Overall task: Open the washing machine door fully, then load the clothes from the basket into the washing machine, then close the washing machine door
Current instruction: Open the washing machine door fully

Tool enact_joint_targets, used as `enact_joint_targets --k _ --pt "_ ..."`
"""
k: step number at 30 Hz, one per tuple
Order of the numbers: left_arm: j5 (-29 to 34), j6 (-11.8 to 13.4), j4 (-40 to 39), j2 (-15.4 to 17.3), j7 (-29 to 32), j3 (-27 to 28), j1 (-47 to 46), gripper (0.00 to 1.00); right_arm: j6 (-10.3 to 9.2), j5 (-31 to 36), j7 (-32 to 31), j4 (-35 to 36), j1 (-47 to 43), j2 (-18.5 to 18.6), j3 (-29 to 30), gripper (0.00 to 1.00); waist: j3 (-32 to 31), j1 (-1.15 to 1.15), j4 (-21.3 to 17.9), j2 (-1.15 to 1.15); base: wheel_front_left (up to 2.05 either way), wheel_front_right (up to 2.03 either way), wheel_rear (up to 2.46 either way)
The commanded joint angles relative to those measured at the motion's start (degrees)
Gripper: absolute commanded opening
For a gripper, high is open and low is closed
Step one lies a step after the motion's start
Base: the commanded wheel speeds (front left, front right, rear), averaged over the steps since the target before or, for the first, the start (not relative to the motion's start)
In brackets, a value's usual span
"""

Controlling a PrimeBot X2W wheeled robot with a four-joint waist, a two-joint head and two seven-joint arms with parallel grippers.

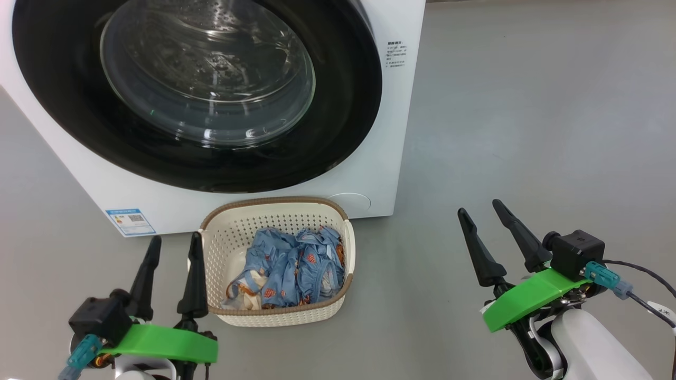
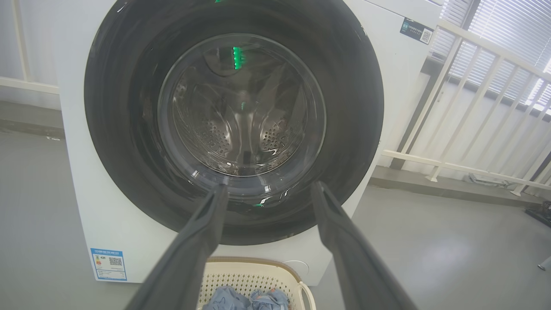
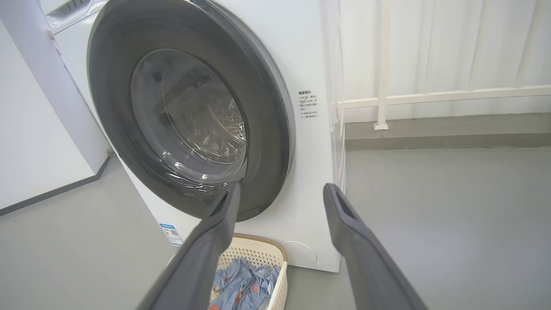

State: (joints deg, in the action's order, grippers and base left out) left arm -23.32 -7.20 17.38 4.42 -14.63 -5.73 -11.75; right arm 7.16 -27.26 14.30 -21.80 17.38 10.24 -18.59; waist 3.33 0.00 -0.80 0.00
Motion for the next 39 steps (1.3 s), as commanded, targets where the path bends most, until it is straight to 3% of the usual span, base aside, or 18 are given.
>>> enact_joint_targets --k 1,39 --pt "-0.14 -0.29 -1.28 1.16 -0.37 1.68 -1.68 1.00 0.33 0.16 0.70 1.43 1.80 -0.13 -0.75 1.00 0.11 0.00 -0.05 0.00 0.00 0.00 0.00" --pt "-2.40 -0.29 -0.13 0.98 -0.37 1.34 -2.65 1.00 0.33 0.38 0.70 1.57 2.82 0.63 2.91 1.00 2.48 0.00 0.47 0.00 0.00 0.00 0.00"
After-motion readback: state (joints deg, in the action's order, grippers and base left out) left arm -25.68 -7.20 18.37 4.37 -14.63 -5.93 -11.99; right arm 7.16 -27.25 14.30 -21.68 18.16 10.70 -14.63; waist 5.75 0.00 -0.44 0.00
